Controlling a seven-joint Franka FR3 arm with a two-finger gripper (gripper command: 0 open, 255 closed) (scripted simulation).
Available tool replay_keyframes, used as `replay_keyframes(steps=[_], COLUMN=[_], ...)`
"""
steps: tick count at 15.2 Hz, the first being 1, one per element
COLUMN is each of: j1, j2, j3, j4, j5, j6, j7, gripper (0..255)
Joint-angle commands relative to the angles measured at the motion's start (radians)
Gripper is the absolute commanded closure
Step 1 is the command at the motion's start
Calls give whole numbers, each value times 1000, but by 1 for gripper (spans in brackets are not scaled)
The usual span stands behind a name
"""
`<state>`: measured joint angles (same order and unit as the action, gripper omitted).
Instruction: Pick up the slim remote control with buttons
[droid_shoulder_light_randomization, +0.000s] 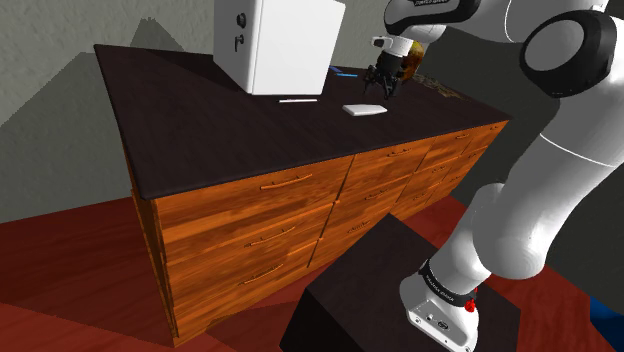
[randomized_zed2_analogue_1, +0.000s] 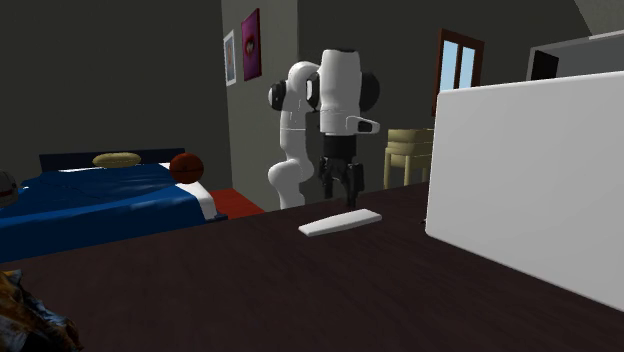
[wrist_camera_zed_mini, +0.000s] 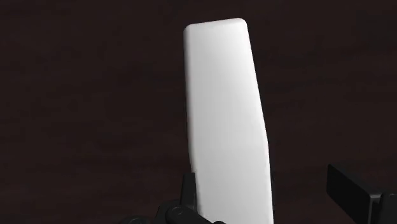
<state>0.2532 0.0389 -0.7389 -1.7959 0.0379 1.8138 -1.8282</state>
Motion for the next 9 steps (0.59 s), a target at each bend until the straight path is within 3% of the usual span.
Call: replay_keyframes(steps=[1, 9], j1=[-17, -20], j2=[69, 83], j3=[-8, -3], j4=[56, -32], j5=[42, 54], j6=[-6, 93], j7=[-99, -108], gripper=[0, 0])
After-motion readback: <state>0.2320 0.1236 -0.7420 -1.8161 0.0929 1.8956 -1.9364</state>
